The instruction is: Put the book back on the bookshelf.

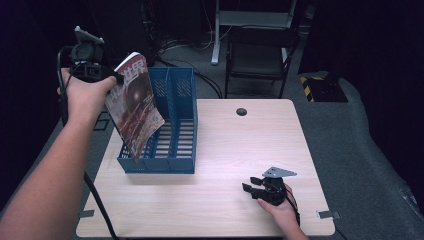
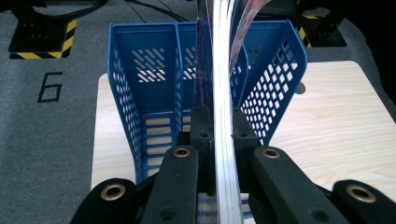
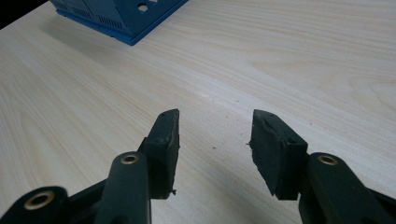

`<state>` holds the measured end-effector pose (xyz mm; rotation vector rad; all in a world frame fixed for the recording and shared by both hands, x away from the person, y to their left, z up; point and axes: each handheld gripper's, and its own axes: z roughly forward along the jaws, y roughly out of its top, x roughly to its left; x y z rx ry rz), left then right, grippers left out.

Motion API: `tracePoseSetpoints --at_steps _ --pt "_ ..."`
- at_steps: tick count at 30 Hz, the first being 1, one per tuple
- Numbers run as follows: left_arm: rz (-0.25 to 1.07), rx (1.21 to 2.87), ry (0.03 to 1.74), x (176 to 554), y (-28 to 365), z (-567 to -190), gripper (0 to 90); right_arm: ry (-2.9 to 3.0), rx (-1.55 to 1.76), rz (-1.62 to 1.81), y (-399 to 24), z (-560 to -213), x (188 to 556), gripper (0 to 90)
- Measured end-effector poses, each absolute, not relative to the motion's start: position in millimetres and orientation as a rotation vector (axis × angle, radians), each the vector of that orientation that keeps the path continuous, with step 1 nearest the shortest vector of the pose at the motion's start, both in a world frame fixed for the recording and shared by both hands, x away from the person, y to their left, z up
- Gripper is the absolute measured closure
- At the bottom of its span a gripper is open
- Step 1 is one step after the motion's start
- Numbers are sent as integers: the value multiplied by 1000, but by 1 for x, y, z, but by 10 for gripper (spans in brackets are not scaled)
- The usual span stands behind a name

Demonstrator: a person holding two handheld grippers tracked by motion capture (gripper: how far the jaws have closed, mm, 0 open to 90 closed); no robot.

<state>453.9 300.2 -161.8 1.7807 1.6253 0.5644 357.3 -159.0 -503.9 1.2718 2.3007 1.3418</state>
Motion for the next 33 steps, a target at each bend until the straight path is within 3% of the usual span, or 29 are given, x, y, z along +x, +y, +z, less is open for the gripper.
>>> tracePoseSetpoints --at_steps 33 --pt "642 1699 1668 486 290 -198 840 2303 1255 1342 -161 -504 358 520"
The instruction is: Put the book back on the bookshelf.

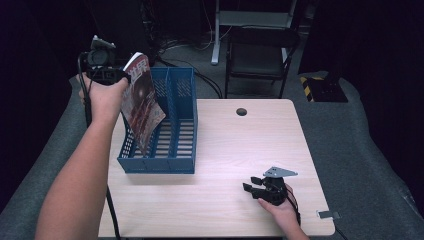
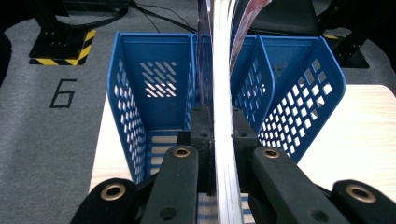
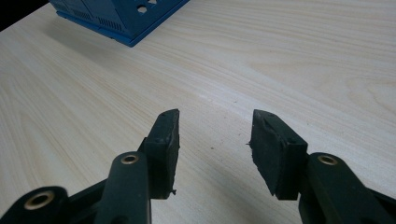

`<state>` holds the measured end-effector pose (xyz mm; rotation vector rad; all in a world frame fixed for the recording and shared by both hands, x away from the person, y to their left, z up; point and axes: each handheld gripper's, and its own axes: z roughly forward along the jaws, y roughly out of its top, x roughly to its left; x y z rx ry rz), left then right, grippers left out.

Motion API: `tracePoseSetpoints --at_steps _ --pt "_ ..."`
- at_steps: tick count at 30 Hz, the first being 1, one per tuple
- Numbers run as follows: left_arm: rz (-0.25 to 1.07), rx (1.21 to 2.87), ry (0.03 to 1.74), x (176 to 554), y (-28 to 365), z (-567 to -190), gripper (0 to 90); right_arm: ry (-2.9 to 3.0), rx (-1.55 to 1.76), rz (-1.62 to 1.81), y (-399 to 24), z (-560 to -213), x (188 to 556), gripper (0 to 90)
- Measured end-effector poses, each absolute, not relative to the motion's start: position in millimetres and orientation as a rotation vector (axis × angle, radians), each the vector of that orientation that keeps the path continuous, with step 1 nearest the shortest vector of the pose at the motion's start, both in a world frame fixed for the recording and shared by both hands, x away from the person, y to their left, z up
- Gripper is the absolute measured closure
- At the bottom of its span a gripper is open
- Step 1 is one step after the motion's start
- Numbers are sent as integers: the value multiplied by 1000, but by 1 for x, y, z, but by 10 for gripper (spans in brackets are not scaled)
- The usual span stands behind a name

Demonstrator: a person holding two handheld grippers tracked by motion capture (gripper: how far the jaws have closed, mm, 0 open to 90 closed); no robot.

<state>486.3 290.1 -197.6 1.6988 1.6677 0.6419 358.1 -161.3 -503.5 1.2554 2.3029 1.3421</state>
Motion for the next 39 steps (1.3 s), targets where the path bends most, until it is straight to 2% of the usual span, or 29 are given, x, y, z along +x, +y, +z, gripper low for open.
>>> tracePoseSetpoints --at_steps 39 --pt "665 1664 1659 506 279 -249 840 2298 1250 1346 -163 -504 360 520"
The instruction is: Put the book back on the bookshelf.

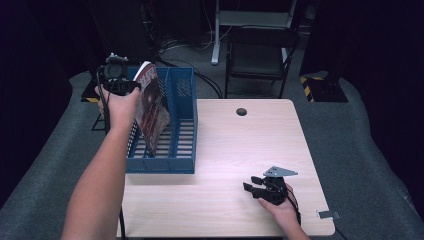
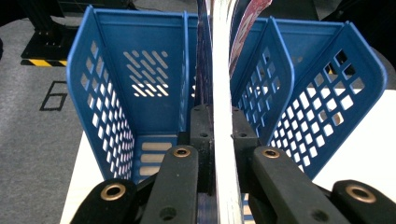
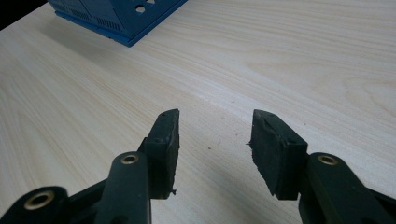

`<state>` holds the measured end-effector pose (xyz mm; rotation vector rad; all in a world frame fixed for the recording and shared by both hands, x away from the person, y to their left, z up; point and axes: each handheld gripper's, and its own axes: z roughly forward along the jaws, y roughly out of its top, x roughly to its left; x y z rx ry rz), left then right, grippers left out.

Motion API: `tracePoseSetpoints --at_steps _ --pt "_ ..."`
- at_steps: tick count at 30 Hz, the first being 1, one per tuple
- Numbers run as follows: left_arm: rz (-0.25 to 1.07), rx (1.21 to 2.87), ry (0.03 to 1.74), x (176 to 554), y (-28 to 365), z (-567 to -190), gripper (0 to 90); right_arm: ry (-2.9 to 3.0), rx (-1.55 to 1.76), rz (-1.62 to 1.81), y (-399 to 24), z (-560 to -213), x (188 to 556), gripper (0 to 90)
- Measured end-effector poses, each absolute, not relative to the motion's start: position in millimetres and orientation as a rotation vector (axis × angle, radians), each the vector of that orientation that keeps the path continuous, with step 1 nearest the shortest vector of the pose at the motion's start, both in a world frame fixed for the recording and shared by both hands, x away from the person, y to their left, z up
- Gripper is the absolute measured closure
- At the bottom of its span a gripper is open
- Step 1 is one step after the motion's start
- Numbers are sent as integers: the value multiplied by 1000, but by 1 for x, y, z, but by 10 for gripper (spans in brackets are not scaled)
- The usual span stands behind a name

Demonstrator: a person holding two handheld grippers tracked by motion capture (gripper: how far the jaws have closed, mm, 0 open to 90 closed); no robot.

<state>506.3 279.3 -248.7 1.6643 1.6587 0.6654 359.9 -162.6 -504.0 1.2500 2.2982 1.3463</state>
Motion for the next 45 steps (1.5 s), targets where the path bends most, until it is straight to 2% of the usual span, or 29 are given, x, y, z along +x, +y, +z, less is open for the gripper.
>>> tracePoseSetpoints --at_steps 26,45 --pt "651 1667 1692 514 284 -277 840 2301 1250 1340 -164 -504 360 520" --pt "658 1699 1654 520 277 -294 839 2300 1256 1346 -164 -504 360 520"
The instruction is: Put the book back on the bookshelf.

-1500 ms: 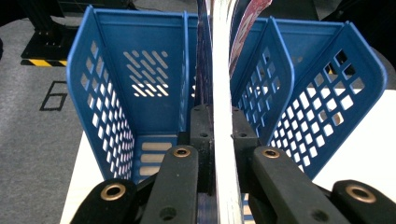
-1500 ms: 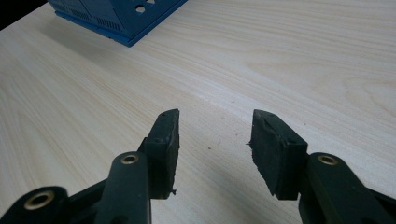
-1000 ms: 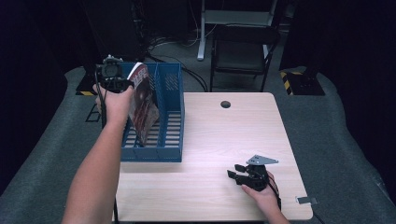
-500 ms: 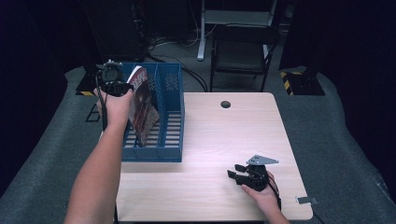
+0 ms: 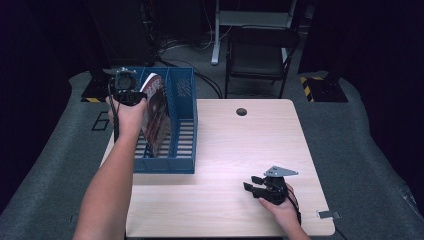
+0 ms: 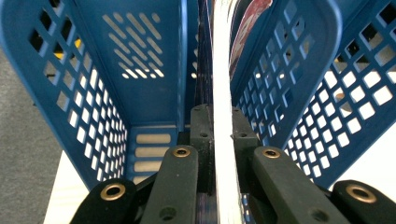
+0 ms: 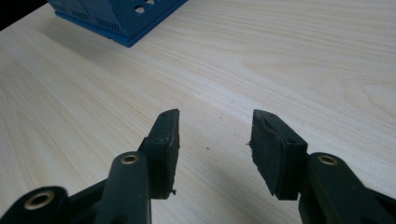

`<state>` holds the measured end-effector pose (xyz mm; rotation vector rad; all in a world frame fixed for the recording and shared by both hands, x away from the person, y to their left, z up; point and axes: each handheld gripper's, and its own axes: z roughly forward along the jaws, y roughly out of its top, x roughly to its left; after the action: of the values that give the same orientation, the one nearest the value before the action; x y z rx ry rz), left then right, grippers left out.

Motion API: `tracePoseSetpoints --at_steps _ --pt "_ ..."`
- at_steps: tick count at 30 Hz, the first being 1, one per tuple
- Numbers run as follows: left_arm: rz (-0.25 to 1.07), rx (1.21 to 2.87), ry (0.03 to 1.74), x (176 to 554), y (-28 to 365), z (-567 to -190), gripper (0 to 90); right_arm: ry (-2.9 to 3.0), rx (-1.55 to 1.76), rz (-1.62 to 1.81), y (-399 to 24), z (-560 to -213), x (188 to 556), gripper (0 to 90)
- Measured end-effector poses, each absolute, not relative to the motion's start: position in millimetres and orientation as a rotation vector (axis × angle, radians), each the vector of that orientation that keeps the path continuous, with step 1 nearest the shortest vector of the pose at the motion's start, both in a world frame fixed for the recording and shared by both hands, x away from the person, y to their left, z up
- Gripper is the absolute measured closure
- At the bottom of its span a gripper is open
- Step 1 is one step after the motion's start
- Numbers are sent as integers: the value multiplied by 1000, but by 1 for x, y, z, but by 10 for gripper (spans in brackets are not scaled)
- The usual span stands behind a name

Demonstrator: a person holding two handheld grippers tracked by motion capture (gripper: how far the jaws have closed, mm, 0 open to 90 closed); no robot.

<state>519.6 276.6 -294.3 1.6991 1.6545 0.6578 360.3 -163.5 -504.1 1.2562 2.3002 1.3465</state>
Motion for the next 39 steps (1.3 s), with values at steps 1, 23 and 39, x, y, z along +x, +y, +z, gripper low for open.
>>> tracePoseSetpoints --at_steps 1,23,39 --pt "653 1703 1654 520 277 -294 839 2302 1249 1340 -164 -504 361 520" --pt "570 1737 1670 511 289 -293 814 2309 1253 1337 -161 -505 360 520" --pt "540 1787 1674 505 297 -278 828 2318 1255 1328 -160 -507 360 520"
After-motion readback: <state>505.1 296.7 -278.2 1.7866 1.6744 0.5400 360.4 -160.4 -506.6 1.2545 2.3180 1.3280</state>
